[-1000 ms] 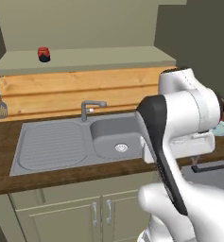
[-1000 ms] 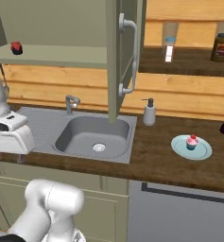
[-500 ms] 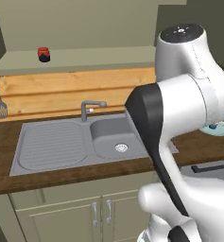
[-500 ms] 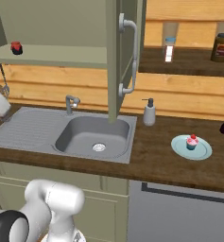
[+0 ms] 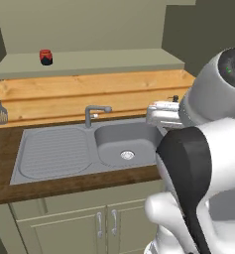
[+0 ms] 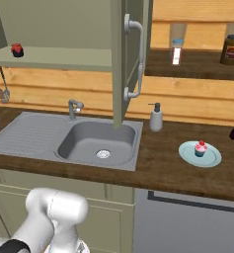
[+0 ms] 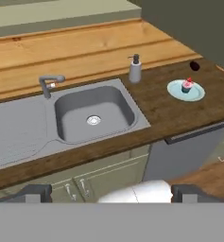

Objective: From the different types of pastries on the counter, select a croissant and place it on the cutting board. Then retrieve a jar of jam from the cabinet and place it alongside the croissant on the cutting board.

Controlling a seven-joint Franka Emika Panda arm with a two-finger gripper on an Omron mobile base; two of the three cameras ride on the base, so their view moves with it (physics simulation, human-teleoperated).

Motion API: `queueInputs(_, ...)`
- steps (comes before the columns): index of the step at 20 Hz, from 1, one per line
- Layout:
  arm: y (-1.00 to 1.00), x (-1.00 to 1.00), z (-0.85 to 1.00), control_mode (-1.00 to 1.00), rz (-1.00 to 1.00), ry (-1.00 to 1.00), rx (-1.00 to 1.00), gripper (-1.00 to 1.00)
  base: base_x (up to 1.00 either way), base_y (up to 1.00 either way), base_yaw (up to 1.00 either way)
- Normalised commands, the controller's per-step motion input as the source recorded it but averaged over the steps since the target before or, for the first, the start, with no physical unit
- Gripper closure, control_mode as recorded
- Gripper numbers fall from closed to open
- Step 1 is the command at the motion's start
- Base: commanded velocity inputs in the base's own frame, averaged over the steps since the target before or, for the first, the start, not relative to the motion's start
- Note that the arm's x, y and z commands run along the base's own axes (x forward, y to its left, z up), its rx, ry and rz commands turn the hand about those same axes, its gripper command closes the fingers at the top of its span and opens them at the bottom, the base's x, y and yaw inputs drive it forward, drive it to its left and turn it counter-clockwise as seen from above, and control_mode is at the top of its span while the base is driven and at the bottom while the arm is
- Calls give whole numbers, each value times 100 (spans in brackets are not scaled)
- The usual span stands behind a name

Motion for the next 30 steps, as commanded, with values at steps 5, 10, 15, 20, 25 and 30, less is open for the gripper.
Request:
queueInputs(5, 0, -5, -13, -100, 56, -60, 43, -100, 0, 0, 0)
queueInputs(10, 0, 15, -1, -100, 72, -55, 26, -100, 0, 0, 0)
queueInputs(15, 7, -2, -9, -100, 12, -19, 3, -100, 0, 0, 0)
queueInputs(20, 42, 0, 0, -100, 34, -90, -18, -100, 0, 0, 0)
queueInputs(25, 30, -1, 0, -100, 21, -69, -19, -100, 0, 0, 0)
queueInputs(30, -39, 52, -9, -100, -23, -6, -1, -100, 0, 0, 0)
